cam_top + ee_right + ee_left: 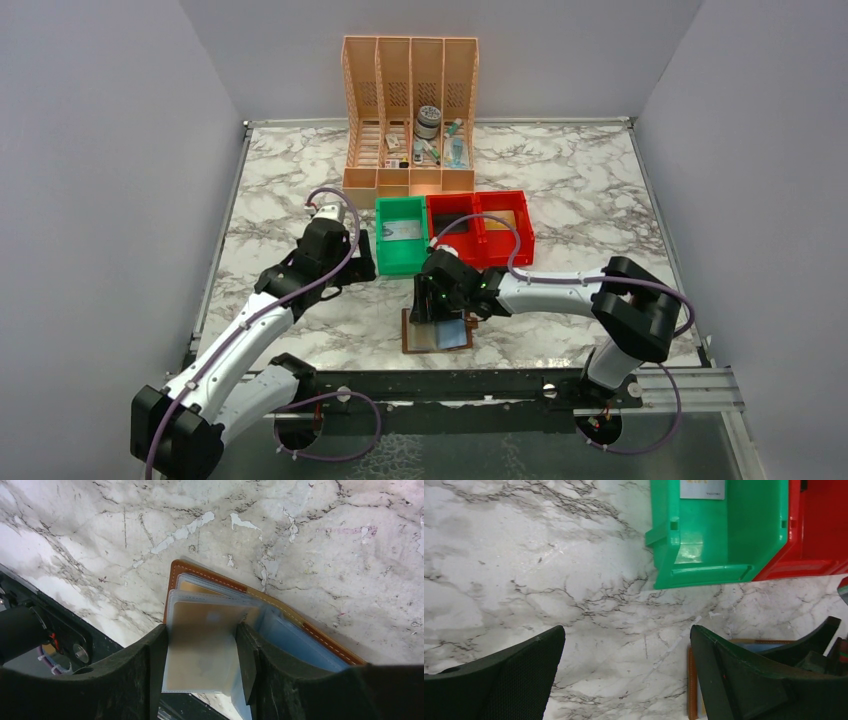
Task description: Take the credit cards out of the card holder
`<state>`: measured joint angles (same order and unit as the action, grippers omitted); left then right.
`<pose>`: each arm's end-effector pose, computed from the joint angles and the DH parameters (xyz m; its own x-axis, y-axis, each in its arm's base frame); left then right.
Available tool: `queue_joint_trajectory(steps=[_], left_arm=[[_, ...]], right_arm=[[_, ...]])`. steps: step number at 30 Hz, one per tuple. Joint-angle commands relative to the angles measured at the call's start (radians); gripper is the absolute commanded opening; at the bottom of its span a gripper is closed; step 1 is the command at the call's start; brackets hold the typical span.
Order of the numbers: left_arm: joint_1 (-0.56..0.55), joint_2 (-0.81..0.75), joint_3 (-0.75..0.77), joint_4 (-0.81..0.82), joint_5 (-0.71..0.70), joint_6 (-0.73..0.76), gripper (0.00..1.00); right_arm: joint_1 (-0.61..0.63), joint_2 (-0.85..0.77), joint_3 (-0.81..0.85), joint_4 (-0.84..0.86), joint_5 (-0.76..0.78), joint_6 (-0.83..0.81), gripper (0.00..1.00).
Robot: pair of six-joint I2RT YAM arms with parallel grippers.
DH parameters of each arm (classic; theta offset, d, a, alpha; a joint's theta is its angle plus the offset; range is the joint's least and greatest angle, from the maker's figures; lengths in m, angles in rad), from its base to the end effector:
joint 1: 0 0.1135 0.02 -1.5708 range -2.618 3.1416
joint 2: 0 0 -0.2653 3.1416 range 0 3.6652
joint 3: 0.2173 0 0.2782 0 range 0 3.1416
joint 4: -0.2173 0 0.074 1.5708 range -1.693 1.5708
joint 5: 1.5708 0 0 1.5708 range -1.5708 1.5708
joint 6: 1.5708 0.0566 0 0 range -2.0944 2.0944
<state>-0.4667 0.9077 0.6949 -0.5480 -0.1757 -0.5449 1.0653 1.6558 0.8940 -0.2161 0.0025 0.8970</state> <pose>0.2088 -0.0941 0.2344 -0.6976 -0.2200 -0.6819 -0.0370 0.9615 -0.2723 0.1713 0.3092 0.1254 -0.9338 -0.0734 -0.3503 -0.2317 0.8699 0.4354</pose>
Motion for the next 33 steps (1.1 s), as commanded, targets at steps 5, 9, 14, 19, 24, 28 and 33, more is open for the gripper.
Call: queue_joint_trajectory(steps=[5, 9, 14, 19, 24, 28, 33], left_arm=[[0.003, 0.034, -0.030, 0.067, 0.193, -0.056, 0.99], [0.003, 0.045, -0.045, 0.079, 0.224, -0.060, 0.99], [0.003, 0.055, -0.053, 0.090, 0.261, -0.055, 0.99], [0.003, 0.077, -0.059, 0.096, 0.286, -0.044, 0.98], [0.003, 0.079, -0.062, 0.100, 0.285, -0.045, 0.98], [0.003, 0.076, -0.063, 0.101, 0.281, -0.046, 0.98], [0.003, 0.079, -0.067, 0.102, 0.267, -0.056, 0.98]], right_arm=[[-0.007, 0.005, -0.039, 0.014, -0.015, -0.007, 0.55], [-0.008, 0.004, -0.039, 0.023, -0.023, -0.013, 0.56], [-0.007, -0.005, -0.041, 0.015, -0.018, -0.025, 0.61], [-0.007, -0.011, -0.026, 0.004, -0.021, -0.039, 0.66], [-0.008, 0.007, 0.006, -0.037, -0.016, -0.052, 0.66], [-0.007, 0.022, 0.014, -0.080, 0.025, -0.037, 0.66], [-0.006, 0.085, 0.059, -0.155, 0.072, -0.069, 0.69]])
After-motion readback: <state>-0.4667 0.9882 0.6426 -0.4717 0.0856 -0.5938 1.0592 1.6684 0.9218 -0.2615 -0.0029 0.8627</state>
